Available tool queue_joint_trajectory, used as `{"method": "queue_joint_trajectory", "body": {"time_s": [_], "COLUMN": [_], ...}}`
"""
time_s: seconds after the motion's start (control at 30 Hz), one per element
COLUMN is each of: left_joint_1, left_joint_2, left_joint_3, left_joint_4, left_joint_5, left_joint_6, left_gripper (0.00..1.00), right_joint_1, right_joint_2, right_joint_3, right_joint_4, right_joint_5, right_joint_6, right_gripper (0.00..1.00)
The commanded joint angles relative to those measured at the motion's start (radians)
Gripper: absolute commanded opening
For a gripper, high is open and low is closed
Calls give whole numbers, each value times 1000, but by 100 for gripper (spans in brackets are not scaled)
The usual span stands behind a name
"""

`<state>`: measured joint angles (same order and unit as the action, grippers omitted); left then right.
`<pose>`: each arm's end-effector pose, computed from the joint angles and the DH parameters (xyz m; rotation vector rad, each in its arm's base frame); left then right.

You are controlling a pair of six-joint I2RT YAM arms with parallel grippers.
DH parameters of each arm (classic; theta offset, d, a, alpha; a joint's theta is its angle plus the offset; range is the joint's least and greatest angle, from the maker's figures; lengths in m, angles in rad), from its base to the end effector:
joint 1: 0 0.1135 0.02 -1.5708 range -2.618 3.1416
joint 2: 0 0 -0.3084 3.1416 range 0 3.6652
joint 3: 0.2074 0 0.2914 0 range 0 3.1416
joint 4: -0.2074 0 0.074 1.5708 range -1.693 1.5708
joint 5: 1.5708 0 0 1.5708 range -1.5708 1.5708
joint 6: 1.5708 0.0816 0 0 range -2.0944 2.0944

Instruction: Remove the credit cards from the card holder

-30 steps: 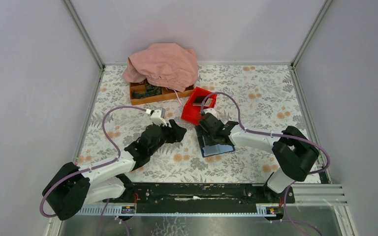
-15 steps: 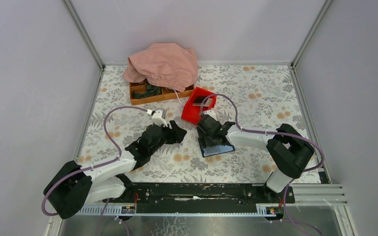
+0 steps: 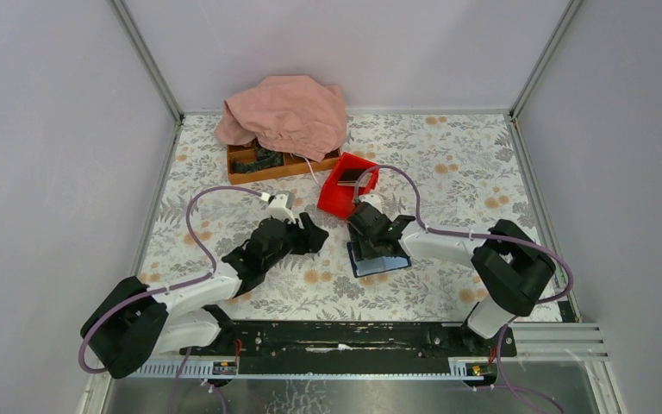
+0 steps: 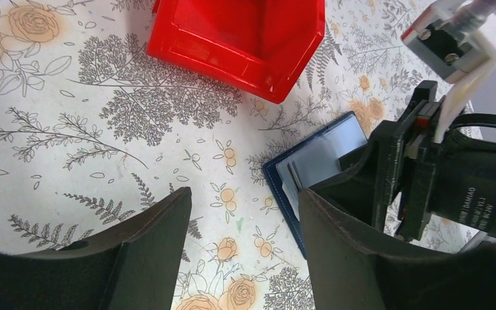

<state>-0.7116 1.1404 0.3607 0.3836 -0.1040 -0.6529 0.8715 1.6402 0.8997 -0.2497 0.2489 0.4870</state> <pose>0.2172 -0.1761 0.1761 -0.0108 2.0503 -0.7774 0.2576 0.2751 0.1451 -0.3904 2.5006 0.2285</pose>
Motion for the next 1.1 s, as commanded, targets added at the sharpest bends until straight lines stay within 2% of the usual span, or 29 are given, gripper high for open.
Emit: {"method": "queue_joint_trajectory", "body": {"time_s": [0.0, 0.23, 0.53, 0.93, 1.0, 1.07], "left_joint_1": [6, 5, 6, 5, 4, 4], "left_joint_2": [27, 61, 105, 157, 175, 197], "left_joint_3": [-5, -4, 1, 15, 17, 17], "left_joint_4": [66, 101, 141, 198, 221, 249], "left_joint_5": [32, 66, 109, 187, 216, 243], "left_joint_6": [-1, -13, -30, -61, -75, -94], "left_gripper": [69, 69, 69, 69, 65, 54], "right_joint_1": [5, -4, -68, -118, -126, -138], "right_joint_2": [-63, -108, -188, -261, -273, -282], "right_joint_3": [-19, -50, -128, -199, -207, -217], "right_joint_4": [34, 69, 165, 245, 254, 266], "right_joint_5": [-8, -65, -237, -365, -379, -402], "right_joint_6": [22, 26, 44, 57, 58, 62], "right_gripper": [53, 53, 51, 50, 49, 49]}}
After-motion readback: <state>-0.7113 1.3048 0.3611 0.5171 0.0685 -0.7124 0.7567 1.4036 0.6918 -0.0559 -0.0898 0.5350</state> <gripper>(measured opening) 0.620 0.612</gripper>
